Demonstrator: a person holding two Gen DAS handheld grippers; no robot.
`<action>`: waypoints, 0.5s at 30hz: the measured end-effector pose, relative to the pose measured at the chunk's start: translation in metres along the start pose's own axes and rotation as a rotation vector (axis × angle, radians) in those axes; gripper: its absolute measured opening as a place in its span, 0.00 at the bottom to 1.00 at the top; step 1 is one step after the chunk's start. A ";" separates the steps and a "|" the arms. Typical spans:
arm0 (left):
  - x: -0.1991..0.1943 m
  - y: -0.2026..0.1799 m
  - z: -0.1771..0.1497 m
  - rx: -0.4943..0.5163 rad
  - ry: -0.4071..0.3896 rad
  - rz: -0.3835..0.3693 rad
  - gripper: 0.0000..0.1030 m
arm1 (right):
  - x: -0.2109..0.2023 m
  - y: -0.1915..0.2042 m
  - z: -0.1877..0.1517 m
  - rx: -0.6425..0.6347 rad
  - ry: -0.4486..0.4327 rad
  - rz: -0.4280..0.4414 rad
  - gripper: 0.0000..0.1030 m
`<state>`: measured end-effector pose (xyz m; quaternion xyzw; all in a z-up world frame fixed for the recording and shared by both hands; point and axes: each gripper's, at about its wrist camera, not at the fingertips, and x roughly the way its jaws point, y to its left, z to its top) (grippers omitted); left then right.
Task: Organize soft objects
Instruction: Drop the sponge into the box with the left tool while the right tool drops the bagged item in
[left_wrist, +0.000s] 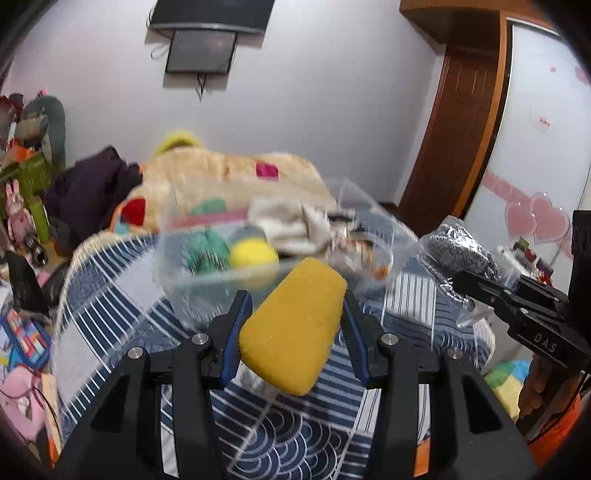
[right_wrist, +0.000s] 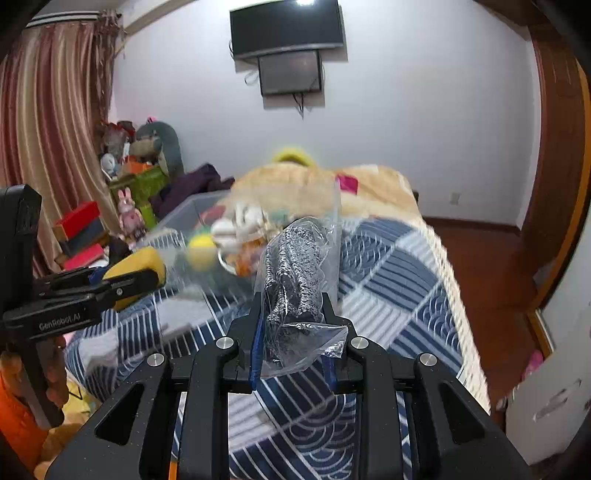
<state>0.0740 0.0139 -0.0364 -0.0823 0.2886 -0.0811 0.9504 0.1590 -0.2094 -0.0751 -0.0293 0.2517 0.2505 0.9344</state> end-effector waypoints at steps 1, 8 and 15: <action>-0.003 0.001 0.009 0.004 -0.018 0.006 0.47 | -0.001 0.000 0.005 -0.012 -0.016 -0.003 0.23; -0.008 0.013 0.039 0.008 -0.096 0.046 0.47 | 0.004 0.012 0.041 -0.061 -0.120 -0.004 0.23; 0.019 0.032 0.063 0.001 -0.102 0.119 0.47 | 0.026 0.027 0.063 -0.091 -0.149 0.011 0.23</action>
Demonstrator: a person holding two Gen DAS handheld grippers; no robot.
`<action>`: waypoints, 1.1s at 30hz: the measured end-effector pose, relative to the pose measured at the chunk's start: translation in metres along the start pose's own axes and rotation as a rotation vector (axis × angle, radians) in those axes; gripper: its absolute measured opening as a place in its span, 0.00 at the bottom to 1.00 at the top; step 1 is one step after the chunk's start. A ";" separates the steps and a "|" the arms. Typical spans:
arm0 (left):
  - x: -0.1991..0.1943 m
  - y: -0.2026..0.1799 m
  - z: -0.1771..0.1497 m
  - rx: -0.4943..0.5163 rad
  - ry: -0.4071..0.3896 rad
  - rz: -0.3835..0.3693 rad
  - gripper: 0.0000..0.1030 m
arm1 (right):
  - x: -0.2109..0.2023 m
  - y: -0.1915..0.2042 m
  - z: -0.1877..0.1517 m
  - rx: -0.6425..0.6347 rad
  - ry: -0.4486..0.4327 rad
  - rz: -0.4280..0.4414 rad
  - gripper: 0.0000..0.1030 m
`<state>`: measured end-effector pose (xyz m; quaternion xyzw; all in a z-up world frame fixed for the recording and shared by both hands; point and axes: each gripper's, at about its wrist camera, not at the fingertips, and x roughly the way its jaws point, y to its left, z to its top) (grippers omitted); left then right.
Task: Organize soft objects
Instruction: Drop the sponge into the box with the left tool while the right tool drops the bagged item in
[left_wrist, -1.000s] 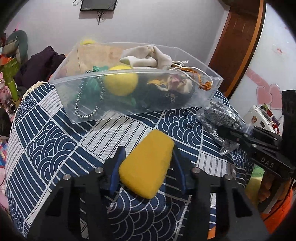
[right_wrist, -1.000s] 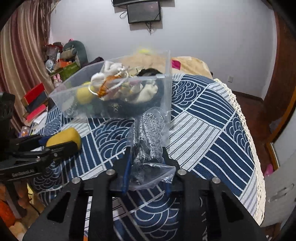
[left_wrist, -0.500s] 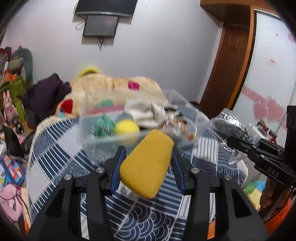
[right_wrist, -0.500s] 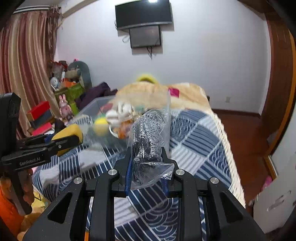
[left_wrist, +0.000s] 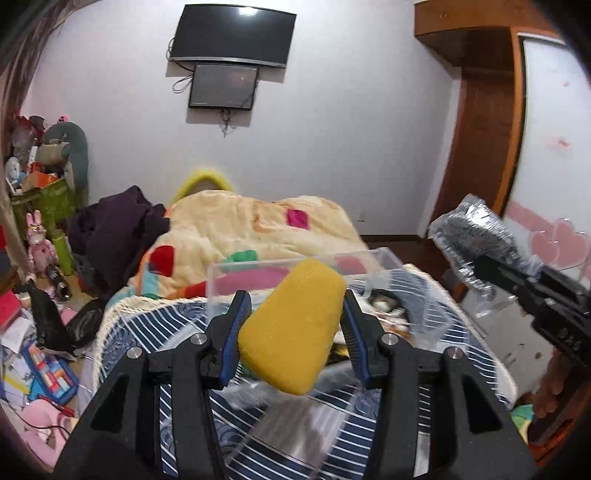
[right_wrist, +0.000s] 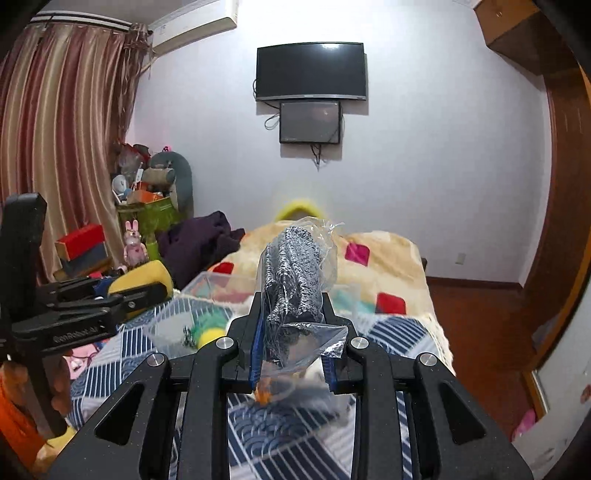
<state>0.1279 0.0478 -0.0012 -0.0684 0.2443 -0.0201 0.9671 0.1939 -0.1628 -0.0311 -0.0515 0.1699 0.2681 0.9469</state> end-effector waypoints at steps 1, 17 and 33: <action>0.006 0.002 0.000 -0.002 0.008 0.007 0.47 | 0.008 0.001 0.002 0.004 0.007 0.006 0.23; 0.083 0.013 -0.018 -0.010 0.159 0.065 0.47 | 0.077 0.001 -0.029 0.038 0.220 -0.001 0.23; 0.069 -0.001 -0.025 0.031 0.172 0.063 0.70 | 0.070 -0.004 -0.029 -0.019 0.249 -0.063 0.57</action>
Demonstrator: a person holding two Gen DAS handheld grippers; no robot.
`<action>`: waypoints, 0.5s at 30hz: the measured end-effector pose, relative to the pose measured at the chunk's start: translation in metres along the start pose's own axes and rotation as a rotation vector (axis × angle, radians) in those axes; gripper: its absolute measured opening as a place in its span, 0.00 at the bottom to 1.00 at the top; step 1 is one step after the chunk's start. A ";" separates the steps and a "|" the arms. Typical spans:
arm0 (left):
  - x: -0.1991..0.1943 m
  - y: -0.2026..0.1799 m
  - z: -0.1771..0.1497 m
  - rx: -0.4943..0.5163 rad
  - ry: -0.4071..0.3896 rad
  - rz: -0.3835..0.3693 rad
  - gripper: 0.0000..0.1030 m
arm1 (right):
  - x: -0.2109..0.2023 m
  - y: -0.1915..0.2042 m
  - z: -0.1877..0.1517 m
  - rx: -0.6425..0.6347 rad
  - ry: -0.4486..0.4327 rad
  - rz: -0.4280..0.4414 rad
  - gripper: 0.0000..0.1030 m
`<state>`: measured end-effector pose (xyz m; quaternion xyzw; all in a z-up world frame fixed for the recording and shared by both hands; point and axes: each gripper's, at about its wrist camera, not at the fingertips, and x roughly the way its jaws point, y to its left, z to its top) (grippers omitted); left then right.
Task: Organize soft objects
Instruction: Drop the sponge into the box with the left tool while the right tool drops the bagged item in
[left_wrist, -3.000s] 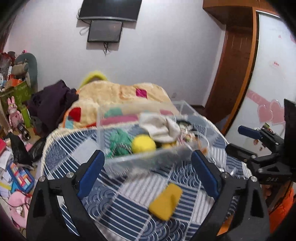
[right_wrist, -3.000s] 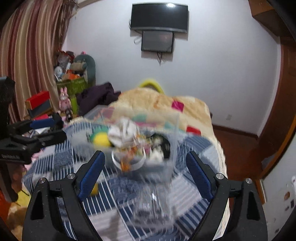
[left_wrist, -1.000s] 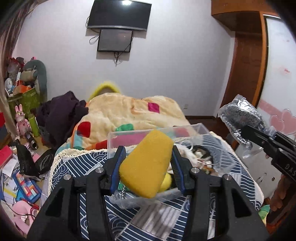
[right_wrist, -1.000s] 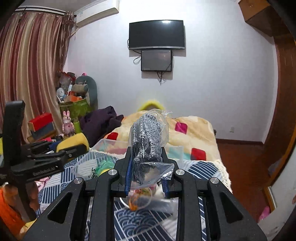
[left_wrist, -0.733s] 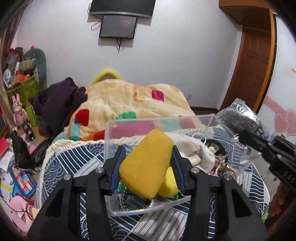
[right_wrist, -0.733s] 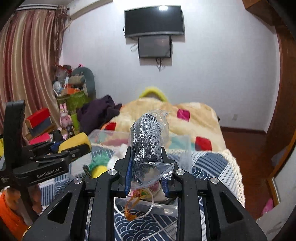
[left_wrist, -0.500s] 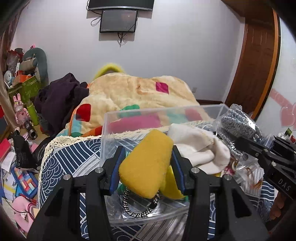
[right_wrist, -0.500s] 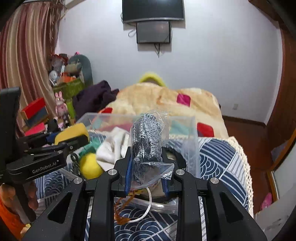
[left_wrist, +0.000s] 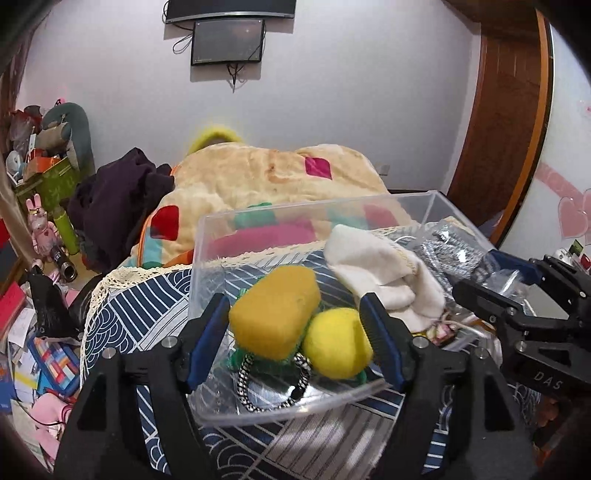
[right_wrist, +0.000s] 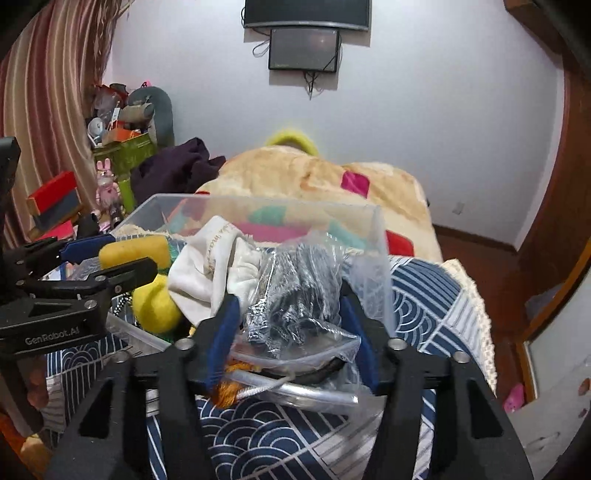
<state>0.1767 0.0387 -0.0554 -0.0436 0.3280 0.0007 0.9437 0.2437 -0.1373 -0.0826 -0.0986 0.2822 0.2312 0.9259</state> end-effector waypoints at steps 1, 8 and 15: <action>-0.005 -0.001 0.000 0.000 -0.008 -0.002 0.70 | -0.005 0.000 0.001 -0.001 -0.015 -0.004 0.60; -0.054 -0.005 0.004 0.007 -0.105 -0.030 0.74 | -0.052 -0.002 0.011 0.011 -0.131 0.005 0.72; -0.119 -0.016 0.006 0.031 -0.244 -0.062 0.79 | -0.108 0.002 0.016 0.014 -0.260 0.048 0.72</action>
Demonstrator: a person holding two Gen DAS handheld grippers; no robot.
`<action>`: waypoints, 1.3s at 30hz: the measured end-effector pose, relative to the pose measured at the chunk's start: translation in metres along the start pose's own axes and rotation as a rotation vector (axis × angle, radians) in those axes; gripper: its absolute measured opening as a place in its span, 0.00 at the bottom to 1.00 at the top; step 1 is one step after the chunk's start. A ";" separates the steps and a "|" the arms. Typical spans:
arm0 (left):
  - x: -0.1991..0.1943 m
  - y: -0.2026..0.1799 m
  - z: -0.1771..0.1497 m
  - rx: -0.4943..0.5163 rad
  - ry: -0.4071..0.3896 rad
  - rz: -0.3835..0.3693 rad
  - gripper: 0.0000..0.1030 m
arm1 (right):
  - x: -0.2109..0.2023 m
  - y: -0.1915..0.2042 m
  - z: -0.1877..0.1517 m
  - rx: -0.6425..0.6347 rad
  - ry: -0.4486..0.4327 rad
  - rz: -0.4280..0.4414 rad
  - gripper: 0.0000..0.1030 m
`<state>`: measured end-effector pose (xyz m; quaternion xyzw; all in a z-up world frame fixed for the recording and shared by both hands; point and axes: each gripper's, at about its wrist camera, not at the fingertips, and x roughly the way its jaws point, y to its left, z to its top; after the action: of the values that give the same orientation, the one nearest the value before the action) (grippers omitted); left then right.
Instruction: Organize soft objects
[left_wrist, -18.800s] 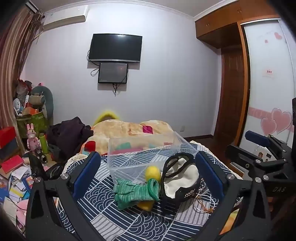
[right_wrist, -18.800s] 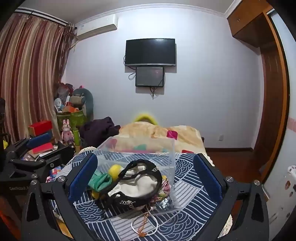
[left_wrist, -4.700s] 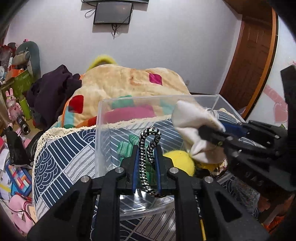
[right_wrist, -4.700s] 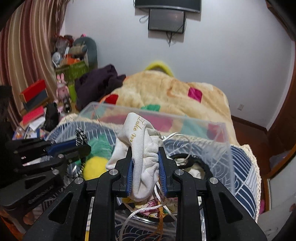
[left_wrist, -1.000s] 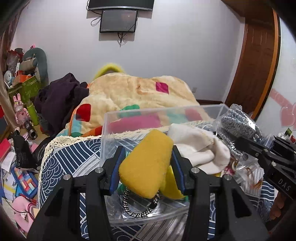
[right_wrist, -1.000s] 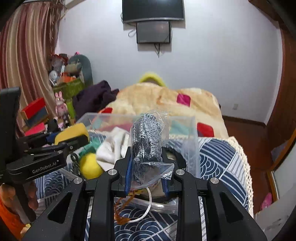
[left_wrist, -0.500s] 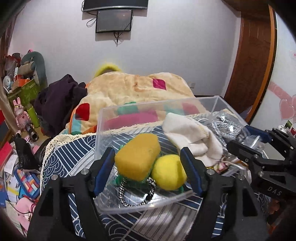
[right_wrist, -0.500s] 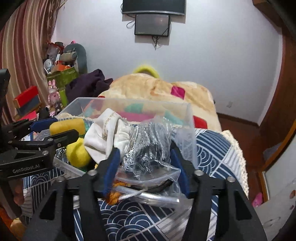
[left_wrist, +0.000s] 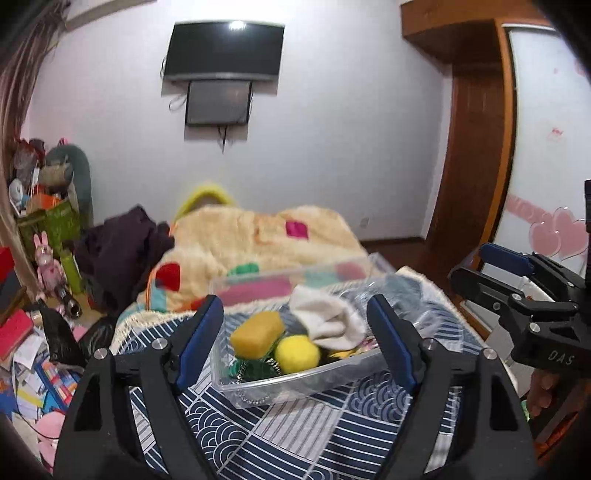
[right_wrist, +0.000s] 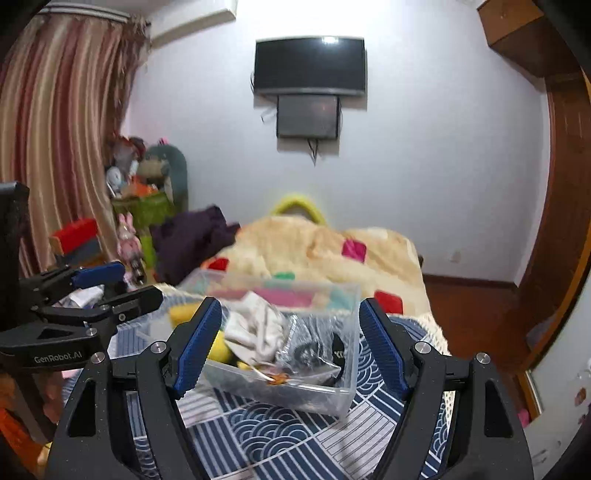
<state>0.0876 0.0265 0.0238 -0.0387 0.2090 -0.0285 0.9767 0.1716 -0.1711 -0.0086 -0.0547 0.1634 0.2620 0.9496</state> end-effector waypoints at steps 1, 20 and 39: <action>-0.008 -0.002 0.002 0.005 -0.016 -0.005 0.81 | -0.004 0.002 0.001 0.002 -0.012 0.007 0.73; -0.076 -0.028 -0.018 0.032 -0.140 -0.010 0.98 | -0.055 0.017 -0.022 0.038 -0.114 0.023 0.96; -0.076 -0.026 -0.027 0.017 -0.131 -0.030 0.98 | -0.058 0.016 -0.034 0.051 -0.090 0.021 0.96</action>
<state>0.0061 0.0042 0.0328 -0.0356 0.1439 -0.0424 0.9880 0.1071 -0.1914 -0.0208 -0.0170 0.1277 0.2700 0.9542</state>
